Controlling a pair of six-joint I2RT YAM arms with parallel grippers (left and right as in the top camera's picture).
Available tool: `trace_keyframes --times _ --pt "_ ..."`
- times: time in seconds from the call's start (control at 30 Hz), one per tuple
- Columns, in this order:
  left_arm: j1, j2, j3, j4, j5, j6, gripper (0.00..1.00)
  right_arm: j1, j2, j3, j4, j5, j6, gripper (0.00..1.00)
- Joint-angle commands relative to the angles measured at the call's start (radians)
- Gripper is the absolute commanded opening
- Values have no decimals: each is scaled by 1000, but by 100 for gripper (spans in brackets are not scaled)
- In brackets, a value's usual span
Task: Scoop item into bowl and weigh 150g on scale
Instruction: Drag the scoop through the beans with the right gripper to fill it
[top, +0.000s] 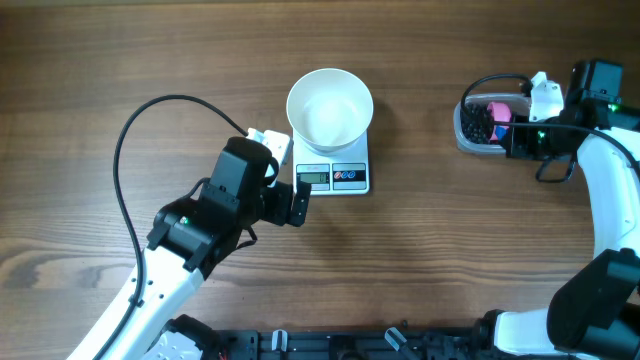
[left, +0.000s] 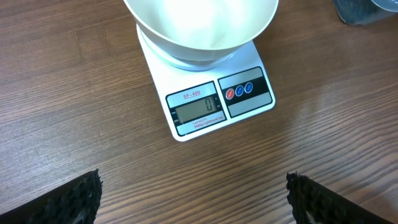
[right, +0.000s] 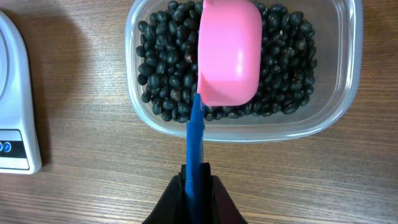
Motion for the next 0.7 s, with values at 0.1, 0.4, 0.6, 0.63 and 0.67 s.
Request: trace_keyframes --times 0.1,0.4,0.6,0.63,0.67 --pt "-5 1 3 0 -6 20 100 11 27 -12 -25 -93 6 4" --pt "-5 1 3 0 -6 20 100 0 27 -12 -23 -127 37 4" --pt "-5 1 3 0 -6 20 100 -31 27 -12 -29 -180 40 4" --pt "-5 1 3 0 -6 20 100 -35 27 -12 -30 -187 41 4" --pt "-5 1 3 0 -6 20 100 -39 27 -12 -31 -196 40 4"
